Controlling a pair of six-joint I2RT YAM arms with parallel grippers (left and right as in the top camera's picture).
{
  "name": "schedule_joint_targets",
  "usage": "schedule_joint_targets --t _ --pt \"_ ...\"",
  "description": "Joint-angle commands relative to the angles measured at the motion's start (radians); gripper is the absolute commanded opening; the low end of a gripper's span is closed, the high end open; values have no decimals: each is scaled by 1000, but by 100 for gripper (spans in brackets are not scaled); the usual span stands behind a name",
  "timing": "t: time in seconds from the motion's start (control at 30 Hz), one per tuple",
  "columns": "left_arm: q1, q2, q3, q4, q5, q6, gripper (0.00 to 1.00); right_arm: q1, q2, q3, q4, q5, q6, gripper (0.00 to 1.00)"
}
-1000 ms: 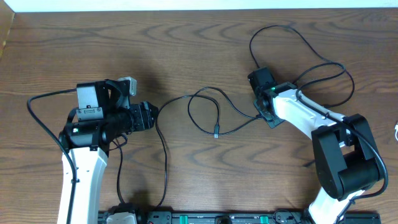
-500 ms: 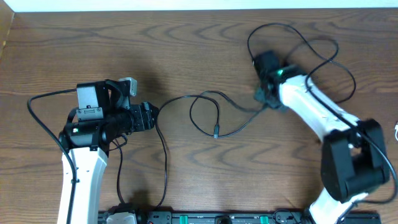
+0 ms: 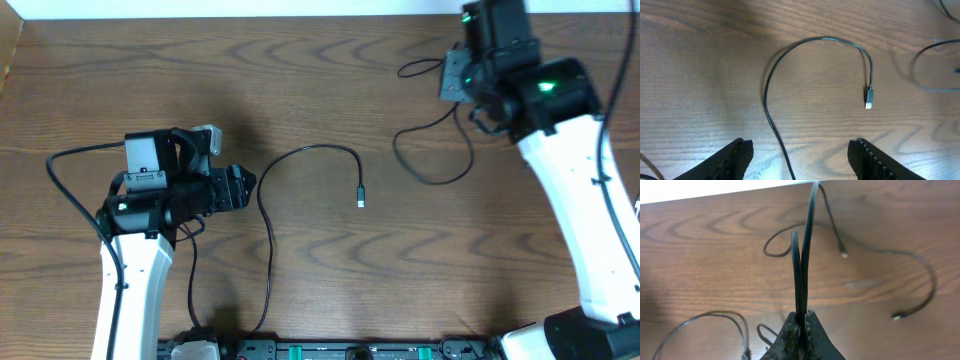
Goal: Untangle cables
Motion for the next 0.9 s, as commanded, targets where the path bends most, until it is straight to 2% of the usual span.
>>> schedule_joint_targets --t 0.0,0.17,0.23,0.33,0.6,0.87 --pt "-3 22 6 -9 -5 9 67 -27 -21 94 -28 13 -100 1" --pt "-7 43 5 -27 -5 11 67 -117 -21 181 -49 28 -141 1" --pt "-21 44 5 -38 10 58 67 -164 -21 189 -49 29 -155 1" --pt "-68 44 5 -53 68 139 67 -255 -21 189 -43 62 -158 1" --pt "-233 44 5 -37 66 141 67 -572 -21 189 10 82 -150 1" --pt "-386 44 5 -14 66 141 68 -860 5 188 125 -103 -82 1"
